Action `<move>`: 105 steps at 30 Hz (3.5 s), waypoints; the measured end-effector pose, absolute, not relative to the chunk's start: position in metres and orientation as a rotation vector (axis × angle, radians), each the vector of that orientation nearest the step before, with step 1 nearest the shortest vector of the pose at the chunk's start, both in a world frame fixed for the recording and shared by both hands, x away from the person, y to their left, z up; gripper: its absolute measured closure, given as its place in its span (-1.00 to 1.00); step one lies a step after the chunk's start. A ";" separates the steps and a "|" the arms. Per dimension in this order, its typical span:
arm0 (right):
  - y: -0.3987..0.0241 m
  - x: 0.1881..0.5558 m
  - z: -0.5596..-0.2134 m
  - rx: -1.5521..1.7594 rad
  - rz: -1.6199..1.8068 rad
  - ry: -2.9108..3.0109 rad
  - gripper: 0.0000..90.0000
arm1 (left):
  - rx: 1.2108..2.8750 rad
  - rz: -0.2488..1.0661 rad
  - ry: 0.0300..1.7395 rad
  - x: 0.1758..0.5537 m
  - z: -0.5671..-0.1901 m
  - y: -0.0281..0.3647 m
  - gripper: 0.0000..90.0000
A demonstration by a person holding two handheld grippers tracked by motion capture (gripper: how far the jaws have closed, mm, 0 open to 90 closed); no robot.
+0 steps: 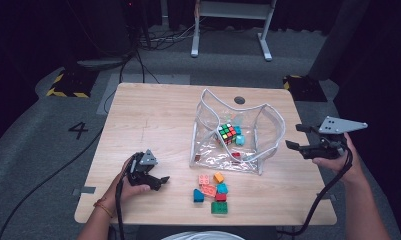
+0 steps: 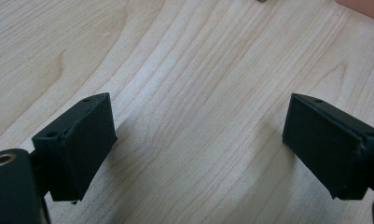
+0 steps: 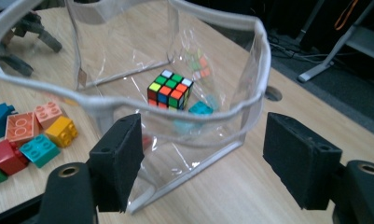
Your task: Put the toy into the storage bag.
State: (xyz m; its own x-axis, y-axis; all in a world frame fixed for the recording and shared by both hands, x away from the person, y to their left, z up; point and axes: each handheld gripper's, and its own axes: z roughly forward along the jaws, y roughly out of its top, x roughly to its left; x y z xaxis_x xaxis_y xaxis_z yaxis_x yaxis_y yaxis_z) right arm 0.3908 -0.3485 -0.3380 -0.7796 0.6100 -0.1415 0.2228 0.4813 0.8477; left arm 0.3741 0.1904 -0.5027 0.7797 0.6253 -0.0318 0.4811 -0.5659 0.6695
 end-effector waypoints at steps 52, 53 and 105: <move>-0.209 0.309 -0.497 0.293 1.248 2.839 -0.01 | 2.284 0.275 0.820 0.374 -0.503 0.190 -0.79; -0.206 0.308 -0.497 0.285 1.244 2.841 0.01 | 2.284 0.274 0.818 0.374 -0.503 0.190 -0.79; -0.262 0.327 -0.494 0.383 1.151 2.762 0.11 | 2.284 0.273 0.819 0.374 -0.503 0.190 -0.79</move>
State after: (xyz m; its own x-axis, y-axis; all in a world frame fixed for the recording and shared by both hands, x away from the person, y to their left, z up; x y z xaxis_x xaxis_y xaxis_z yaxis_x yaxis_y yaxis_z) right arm 0.3267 -0.2621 -0.4939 -0.9600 0.2796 -0.0179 0.1842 0.6778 0.7118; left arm 0.3739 0.1903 -0.5027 0.7792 0.6260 -0.0314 0.4818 -0.5661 0.6688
